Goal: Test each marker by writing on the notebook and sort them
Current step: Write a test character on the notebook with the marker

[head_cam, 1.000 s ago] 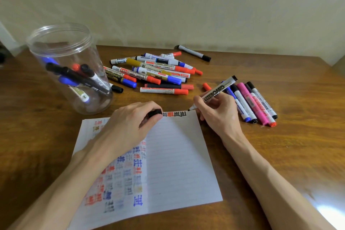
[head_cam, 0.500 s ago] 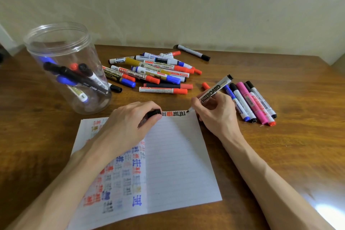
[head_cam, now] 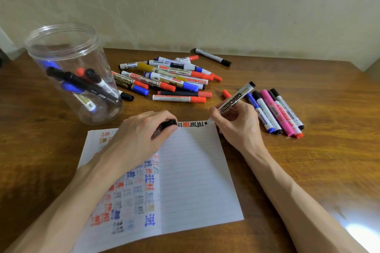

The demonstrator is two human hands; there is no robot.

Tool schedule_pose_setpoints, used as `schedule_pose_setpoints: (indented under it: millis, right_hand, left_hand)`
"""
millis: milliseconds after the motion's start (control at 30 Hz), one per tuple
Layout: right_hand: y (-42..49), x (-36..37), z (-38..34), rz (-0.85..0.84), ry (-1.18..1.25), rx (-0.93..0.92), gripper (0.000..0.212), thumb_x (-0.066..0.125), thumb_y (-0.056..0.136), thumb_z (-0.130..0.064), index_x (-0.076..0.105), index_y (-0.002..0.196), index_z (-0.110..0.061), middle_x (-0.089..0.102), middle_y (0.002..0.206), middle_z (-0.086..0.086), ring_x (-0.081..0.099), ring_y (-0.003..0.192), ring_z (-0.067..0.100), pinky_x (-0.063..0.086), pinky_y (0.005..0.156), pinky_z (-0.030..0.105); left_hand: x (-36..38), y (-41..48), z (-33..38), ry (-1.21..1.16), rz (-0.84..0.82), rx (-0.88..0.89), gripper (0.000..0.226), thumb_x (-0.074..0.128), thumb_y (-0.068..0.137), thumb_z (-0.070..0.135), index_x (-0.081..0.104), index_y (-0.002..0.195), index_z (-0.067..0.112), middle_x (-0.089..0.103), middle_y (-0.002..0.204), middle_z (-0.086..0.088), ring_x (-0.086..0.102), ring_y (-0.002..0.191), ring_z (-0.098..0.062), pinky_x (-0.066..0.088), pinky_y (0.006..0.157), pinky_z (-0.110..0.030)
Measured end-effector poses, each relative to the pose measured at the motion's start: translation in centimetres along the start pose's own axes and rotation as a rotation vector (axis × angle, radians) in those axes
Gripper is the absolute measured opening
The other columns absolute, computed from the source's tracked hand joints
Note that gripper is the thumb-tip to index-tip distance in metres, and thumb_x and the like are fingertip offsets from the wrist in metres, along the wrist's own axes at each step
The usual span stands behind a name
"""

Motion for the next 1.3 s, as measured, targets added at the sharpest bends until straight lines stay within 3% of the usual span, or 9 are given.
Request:
schedule_pose_setpoints:
  millis: [133, 300, 500, 700, 867, 1034, 1300]
  right_hand:
    - [0.0, -0.3, 0.1, 0.032, -0.021, 0.001, 0.015, 0.075, 0.094, -0.025, 0.068, 0.081, -0.024, 0.072, 0.080, -0.007, 0.069, 0.074, 0.007, 0.058, 0.068, 0.017]
    - [0.1, -0.3, 0.5, 0.031, 0.044, 0.051, 0.014, 0.075, 0.094, -0.025, 0.074, 0.087, -0.013, 0.077, 0.080, -0.002, 0.073, 0.071, 0.010, 0.061, 0.068, 0.021]
    - [-0.1, 0.2, -0.1, -0.019, -0.002, 0.010, 0.013, 0.077, 0.092, -0.024, 0.073, 0.085, -0.014, 0.073, 0.078, -0.006, 0.069, 0.072, 0.004, 0.053, 0.064, 0.013]
    - [-0.2, -0.7, 0.7, 0.094, -0.030, 0.052, 0.018, 0.075, 0.091, -0.026, 0.069, 0.077, -0.015, 0.071, 0.072, -0.002, 0.068, 0.068, 0.016, 0.060, 0.064, 0.031]
    - [0.0, -0.8, 0.6, 0.087, 0.028, 0.050, 0.016, 0.075, 0.093, -0.024, 0.071, 0.079, -0.015, 0.076, 0.073, -0.001, 0.073, 0.064, 0.013, 0.063, 0.062, 0.031]
    - [-0.1, -0.4, 0.2, 0.038, 0.054, 0.046, 0.015, 0.075, 0.095, -0.027, 0.072, 0.085, -0.017, 0.075, 0.072, -0.002, 0.073, 0.063, 0.010, 0.059, 0.061, 0.021]
    - [-0.1, -0.3, -0.1, 0.020, 0.045, 0.033, 0.012, 0.076, 0.095, -0.030, 0.071, 0.086, -0.023, 0.076, 0.077, -0.005, 0.074, 0.067, 0.009, 0.062, 0.065, 0.023]
  left_hand:
    - [-0.1, 0.0, 0.0, -0.003, 0.007, 0.002, 0.027, 0.050, 0.098, 0.048, 0.064, 0.115, 0.032, 0.063, 0.101, 0.022, 0.061, 0.092, -0.001, 0.056, 0.076, -0.029]
    - [-0.1, 0.0, 0.0, -0.011, 0.008, 0.001, 0.031, 0.047, 0.097, 0.051, 0.064, 0.115, 0.033, 0.066, 0.101, 0.020, 0.063, 0.092, -0.002, 0.057, 0.076, -0.031]
    - [0.0, -0.1, -0.2, -0.008, 0.002, -0.003, 0.032, 0.046, 0.097, 0.052, 0.063, 0.116, 0.033, 0.068, 0.104, 0.018, 0.064, 0.094, -0.003, 0.058, 0.077, -0.031]
    - [0.0, 0.0, -0.1, 0.005, 0.005, -0.005, 0.031, 0.046, 0.097, 0.051, 0.063, 0.116, 0.033, 0.067, 0.103, 0.019, 0.063, 0.094, -0.004, 0.054, 0.076, -0.027]
    - [0.1, 0.0, -0.2, 0.003, -0.010, -0.013, 0.032, 0.046, 0.097, 0.052, 0.062, 0.118, 0.034, 0.068, 0.108, 0.017, 0.064, 0.097, -0.004, 0.056, 0.078, -0.028]
    - [0.0, 0.0, -0.2, -0.006, -0.009, -0.010, 0.033, 0.045, 0.097, 0.053, 0.062, 0.118, 0.034, 0.068, 0.107, 0.018, 0.064, 0.096, -0.003, 0.057, 0.077, -0.029]
    - [0.0, -0.1, -0.2, -0.004, 0.002, -0.003, 0.029, 0.047, 0.098, 0.051, 0.063, 0.116, 0.034, 0.067, 0.103, 0.019, 0.063, 0.093, -0.002, 0.058, 0.076, -0.032]
Point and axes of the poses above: each hand's wrist, its own y-axis towards the middle knuckle, its own x-axis out of the palm, z = x × y, the point moved 7 cm from there along y, towards the middle knuckle
